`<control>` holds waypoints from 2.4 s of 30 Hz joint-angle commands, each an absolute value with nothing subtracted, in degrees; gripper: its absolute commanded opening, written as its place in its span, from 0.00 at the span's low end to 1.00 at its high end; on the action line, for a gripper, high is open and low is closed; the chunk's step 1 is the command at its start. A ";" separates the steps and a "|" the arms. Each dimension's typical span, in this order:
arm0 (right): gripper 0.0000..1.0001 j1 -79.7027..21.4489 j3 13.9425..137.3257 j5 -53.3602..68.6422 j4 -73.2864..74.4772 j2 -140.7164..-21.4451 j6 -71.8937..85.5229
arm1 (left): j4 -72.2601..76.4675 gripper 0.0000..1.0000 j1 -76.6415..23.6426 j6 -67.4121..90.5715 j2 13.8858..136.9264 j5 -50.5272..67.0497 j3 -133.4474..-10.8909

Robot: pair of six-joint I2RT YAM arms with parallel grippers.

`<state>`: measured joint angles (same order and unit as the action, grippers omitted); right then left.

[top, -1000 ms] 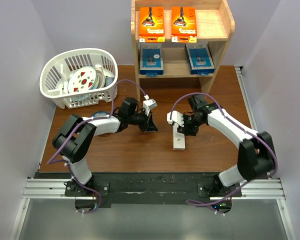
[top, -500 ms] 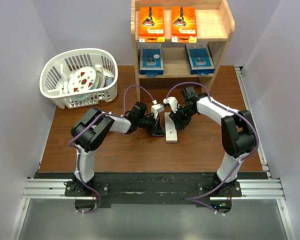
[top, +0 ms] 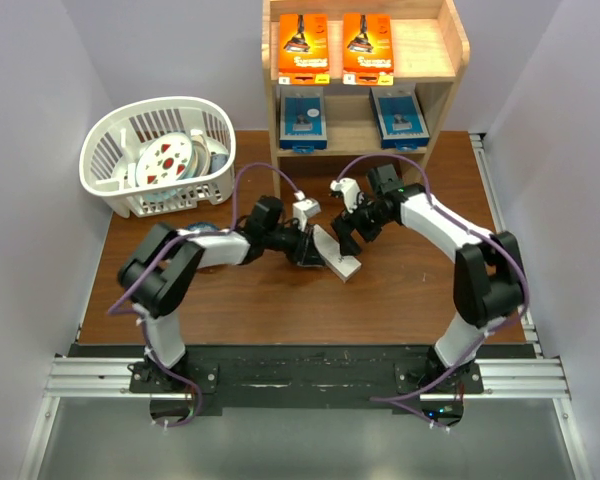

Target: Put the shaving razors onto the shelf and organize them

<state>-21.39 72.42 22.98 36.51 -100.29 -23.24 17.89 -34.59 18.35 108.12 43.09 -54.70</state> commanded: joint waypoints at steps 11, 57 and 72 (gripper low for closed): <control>0.99 -28.30 67.06 20.57 24.62 -99.75 -17.06 | 10.54 0.69 -24.09 9.06 85.35 47.46 -45.44; 0.53 -19.60 122.77 -9.40 23.49 -87.36 -9.30 | 18.98 0.65 -16.17 12.22 91.67 47.72 -49.40; 0.52 -10.47 132.18 -10.55 19.95 -100.01 -7.74 | 21.18 0.65 -16.17 12.83 89.65 47.99 -45.44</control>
<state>-13.69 127.72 -10.87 22.74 -99.18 -10.55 17.78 -16.51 12.82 91.39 46.96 -46.78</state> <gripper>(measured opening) 0.613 0.656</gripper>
